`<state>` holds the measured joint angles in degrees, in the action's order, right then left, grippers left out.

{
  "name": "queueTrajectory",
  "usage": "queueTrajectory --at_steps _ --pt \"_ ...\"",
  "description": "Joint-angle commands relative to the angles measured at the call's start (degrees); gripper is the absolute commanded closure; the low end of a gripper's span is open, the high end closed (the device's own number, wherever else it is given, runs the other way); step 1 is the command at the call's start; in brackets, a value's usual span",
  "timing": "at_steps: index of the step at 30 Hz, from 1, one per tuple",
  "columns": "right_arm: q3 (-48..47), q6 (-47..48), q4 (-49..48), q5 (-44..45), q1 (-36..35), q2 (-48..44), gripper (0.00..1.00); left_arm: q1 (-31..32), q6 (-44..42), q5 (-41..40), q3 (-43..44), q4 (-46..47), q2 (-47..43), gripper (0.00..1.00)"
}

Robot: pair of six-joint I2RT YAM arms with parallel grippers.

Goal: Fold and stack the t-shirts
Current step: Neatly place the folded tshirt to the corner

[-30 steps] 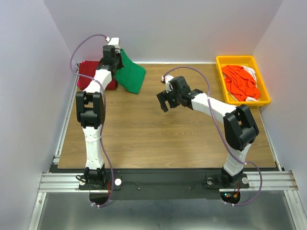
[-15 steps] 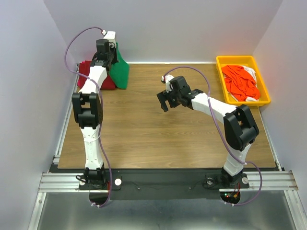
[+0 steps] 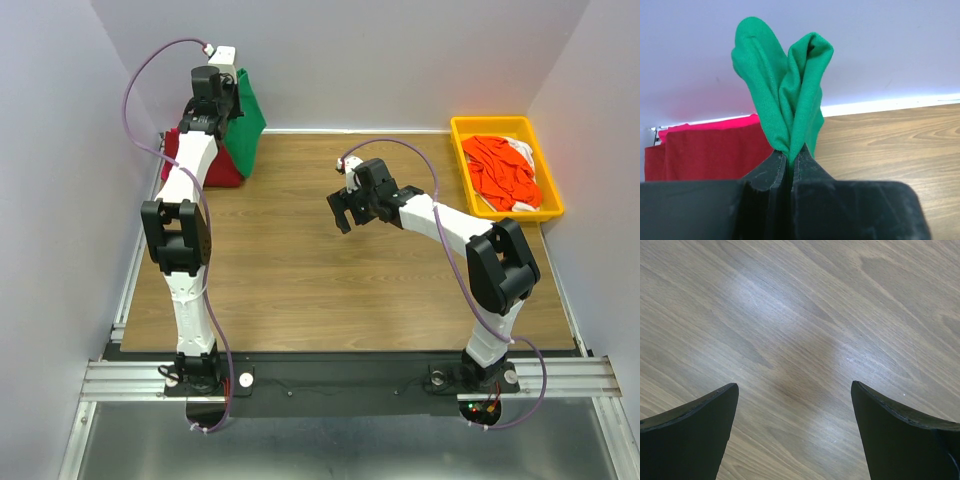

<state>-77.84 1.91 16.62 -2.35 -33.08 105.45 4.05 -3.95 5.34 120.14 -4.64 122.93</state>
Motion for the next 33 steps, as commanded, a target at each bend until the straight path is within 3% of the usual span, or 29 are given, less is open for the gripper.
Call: queueTrajectory --at_steps 1,17,21,33 --pt "-1.79 0.02 -0.63 0.24 -0.23 -0.95 0.0 -0.1 0.43 0.28 3.0 1.39 -5.42 1.0" --pt "-2.66 -0.15 -0.27 0.06 -0.23 0.28 0.0 -3.08 0.08 1.16 1.42 1.13 -5.69 1.0" --pt "-2.93 -0.24 -0.1 -0.02 -0.32 0.81 0.0 -5.01 -0.09 1.08 -2.61 4.11 -5.95 1.0" --pt "-3.72 -0.15 0.52 -0.29 -0.23 2.22 0.0 -11.61 0.25 3.09 -3.07 6.31 1.6 1.0"
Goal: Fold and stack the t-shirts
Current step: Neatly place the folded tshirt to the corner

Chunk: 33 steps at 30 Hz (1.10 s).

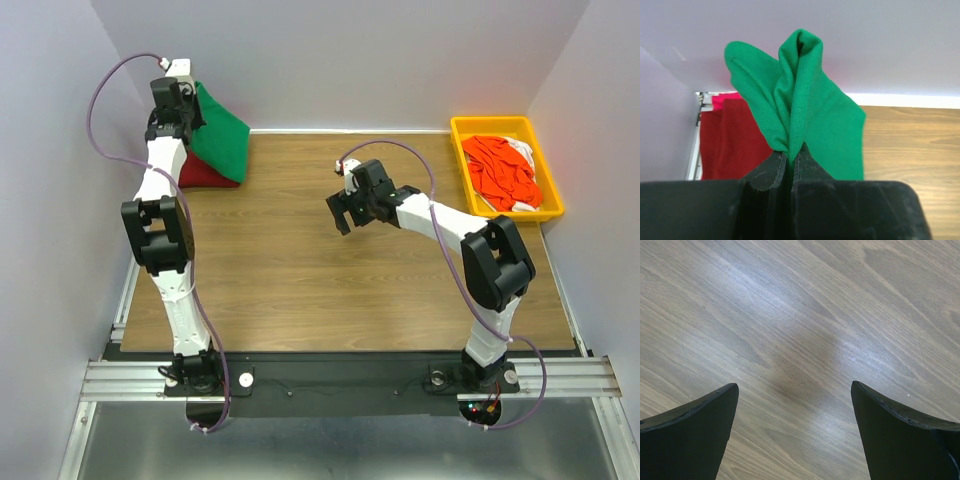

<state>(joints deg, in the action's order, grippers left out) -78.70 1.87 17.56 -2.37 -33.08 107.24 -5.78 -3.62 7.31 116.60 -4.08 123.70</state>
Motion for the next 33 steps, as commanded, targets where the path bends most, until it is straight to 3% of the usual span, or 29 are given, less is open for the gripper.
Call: queueTrajectory --at_steps 1,21,22,23,25,26,33 --pt "-2.95 -0.2 -0.42 -0.35 -0.23 0.51 0.0 -2.13 -0.16 1.39 0.82 5.83 1.36 1.0" --pt "-3.66 -0.37 0.28 -0.79 -0.32 2.8 0.0 -8.63 -2.88 0.86 6.18 6.36 11.2 0.99" --pt "-3.66 -0.37 0.28 -0.79 -0.23 2.71 0.0 -8.89 -3.23 0.78 7.32 5.75 11.65 0.92" --pt "-3.66 -0.29 0.28 -0.79 -0.32 2.71 0.0 -8.9 -3.33 0.6 7.94 5.31 12.09 0.92" --pt "-3.57 -0.2 0.37 -0.53 -0.23 2.36 0.0 -9.42 -3.41 0.16 9.69 4.17 13.31 0.81" --pt "-3.48 -0.11 0.37 -0.27 -0.32 2.27 0.0 -9.68 -3.33 -0.1 10.05 4.16 13.41 0.71" --pt "-2.69 -0.37 0.46 0.53 -0.23 -0.19 0.0 -11.36 -4.73 -1.24 11.11 0.91 10.6 0.45"
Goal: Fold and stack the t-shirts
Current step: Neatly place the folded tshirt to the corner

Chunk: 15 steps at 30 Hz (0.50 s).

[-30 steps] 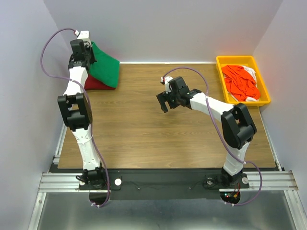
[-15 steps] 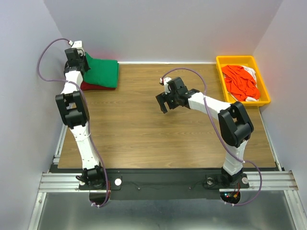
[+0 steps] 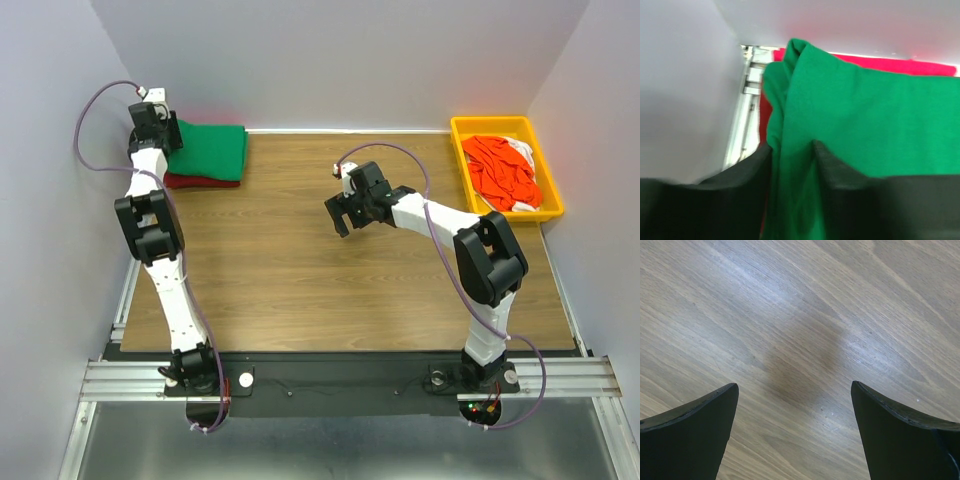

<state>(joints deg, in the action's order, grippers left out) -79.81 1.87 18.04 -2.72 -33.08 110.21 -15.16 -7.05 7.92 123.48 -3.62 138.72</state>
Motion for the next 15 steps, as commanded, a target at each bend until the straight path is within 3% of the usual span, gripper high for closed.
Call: queueTrajectory --at_steps 1,4,5,9,10,14,15 --pt "-1.49 -0.46 -0.03 0.7 0.03 -3.77 0.0 -1.98 -1.65 -2.03 4.22 0.11 -5.03 0.42" --pt "-1.14 -0.9 -0.03 0.52 0.56 -5.18 0.0 -1.98 -3.23 -2.56 4.05 -1.21 -7.84 0.4" --pt "-0.96 -0.99 0.06 0.35 1.08 -6.14 0.0 -1.98 -3.58 -2.82 3.96 -1.65 -8.63 0.33" --pt "1.58 -1.61 -0.03 -1.06 3.54 -9.57 0.0 -1.98 -5.69 -3.88 3.7 -4.55 -13.1 0.31" --pt "1.94 -1.69 0.06 -1.23 3.9 -10.36 0.0 -1.98 -5.78 -3.97 3.44 -5.08 -13.9 0.27" --pt "4.83 -1.69 0.06 -2.9 6.36 -14.93 0.0 -1.98 -6.14 -1.43 1.16 -7.8 -18.38 0.25" --pt "5.36 -1.69 -0.02 -3.34 6.88 -16.77 0.0 -1.89 -5.79 0.67 -0.33 -8.77 -20.57 0.05"
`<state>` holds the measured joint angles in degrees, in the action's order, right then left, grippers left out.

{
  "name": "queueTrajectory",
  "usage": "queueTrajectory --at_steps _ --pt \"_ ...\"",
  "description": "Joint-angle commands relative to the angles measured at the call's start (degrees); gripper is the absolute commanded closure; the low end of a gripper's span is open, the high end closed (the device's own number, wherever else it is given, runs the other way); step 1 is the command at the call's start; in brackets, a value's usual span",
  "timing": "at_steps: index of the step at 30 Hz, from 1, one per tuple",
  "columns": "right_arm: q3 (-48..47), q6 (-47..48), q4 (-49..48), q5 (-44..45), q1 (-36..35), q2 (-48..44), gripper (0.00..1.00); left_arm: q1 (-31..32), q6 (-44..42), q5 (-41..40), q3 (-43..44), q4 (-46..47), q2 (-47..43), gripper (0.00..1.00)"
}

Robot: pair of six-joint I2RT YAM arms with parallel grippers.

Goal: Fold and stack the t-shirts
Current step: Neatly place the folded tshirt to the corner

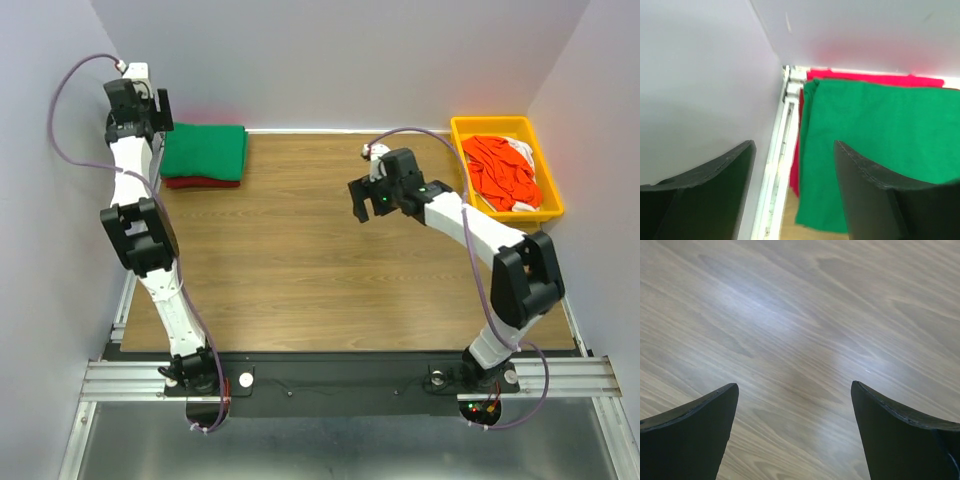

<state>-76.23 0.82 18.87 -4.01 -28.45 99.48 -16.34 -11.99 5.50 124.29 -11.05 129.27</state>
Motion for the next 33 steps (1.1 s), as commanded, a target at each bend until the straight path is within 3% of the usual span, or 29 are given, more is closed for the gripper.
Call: queueTrajectory --at_steps 1,6,15,20,24,33 --pt "2.39 -0.64 -0.68 -2.31 2.78 -7.19 0.0 -0.71 -0.67 3.99 -2.2 -1.69 -12.37 0.04" --pt "6.25 -0.64 -0.42 -3.9 6.56 -13.43 0.0 1.04 -0.49 7.51 -9.23 -2.05 -21.06 0.04" --pt "11.45 -4.16 3.09 -7.85 16.13 -25.11 0.0 15.6 -0.5 3.47 -23.38 -7.67 -36.45 0.04" --pt "15.22 -3.98 6.7 -8.47 20.44 -30.48 0.0 22.66 1.88 6.01 -37.87 -5.39 -46.73 0.03" --pt "19.0 -4.42 8.37 -10.57 22.2 -34.34 0.0 24.16 0.48 7.95 -49.81 -4.85 -54.72 0.03" --pt "23.75 -4.86 8.64 -19.0 27.21 -38.04 0.0 24.6 2.4 5.76 -62.5 -6.79 -64.83 0.03"
